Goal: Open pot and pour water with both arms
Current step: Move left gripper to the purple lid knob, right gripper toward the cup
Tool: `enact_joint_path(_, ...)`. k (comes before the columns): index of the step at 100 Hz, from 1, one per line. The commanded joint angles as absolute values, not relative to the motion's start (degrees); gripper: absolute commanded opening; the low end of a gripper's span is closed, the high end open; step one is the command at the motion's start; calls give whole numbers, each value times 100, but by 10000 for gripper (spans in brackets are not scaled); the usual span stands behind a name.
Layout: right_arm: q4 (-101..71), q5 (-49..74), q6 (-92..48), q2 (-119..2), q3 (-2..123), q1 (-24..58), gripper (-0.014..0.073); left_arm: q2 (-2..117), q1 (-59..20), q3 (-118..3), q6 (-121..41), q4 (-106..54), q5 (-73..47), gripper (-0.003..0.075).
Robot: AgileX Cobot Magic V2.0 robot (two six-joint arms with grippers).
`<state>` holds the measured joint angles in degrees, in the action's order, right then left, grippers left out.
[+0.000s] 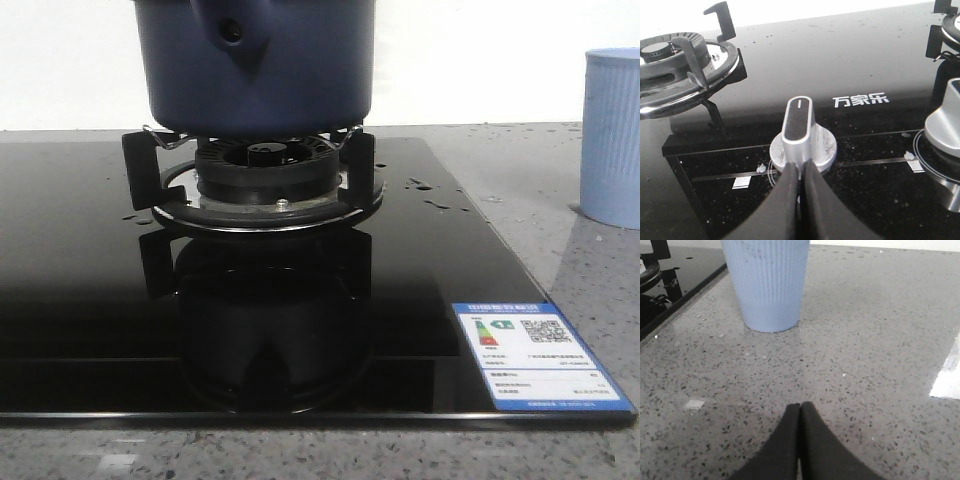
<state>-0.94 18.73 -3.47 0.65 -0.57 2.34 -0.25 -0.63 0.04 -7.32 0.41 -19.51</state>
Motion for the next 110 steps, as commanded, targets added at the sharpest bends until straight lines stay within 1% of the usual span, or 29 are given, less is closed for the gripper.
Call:
enact_joint_path(1, -33, 1754, -373, 49, -212, 194, -74, -173, -54, 196, -682, 0, -1751, -19)
enact_joint_path(52, -33, 1754, -373, 49, -212, 194, -74, -173, -54, 196, -682, 0, -1751, -19)
enact_joint_path(61, 470, 1754, -373, 49, -212, 194, -74, -173, -54, 196, -682, 0, -1751, -19)
enact_joint_path(75, 548, 1754, -373, 49, -212, 194, -74, -173, -54, 196, -682, 0, -1751, -19)
enact_joint_path(95, 509, 982, -373, 49, -212, 194, -74, -173, -54, 196, -682, 31, -1738, -19)
enact_joint_path(110, -1016, 194, -373, 49, -212, 194, -74, -173, -54, 196, -682, 31, -1549, -19)
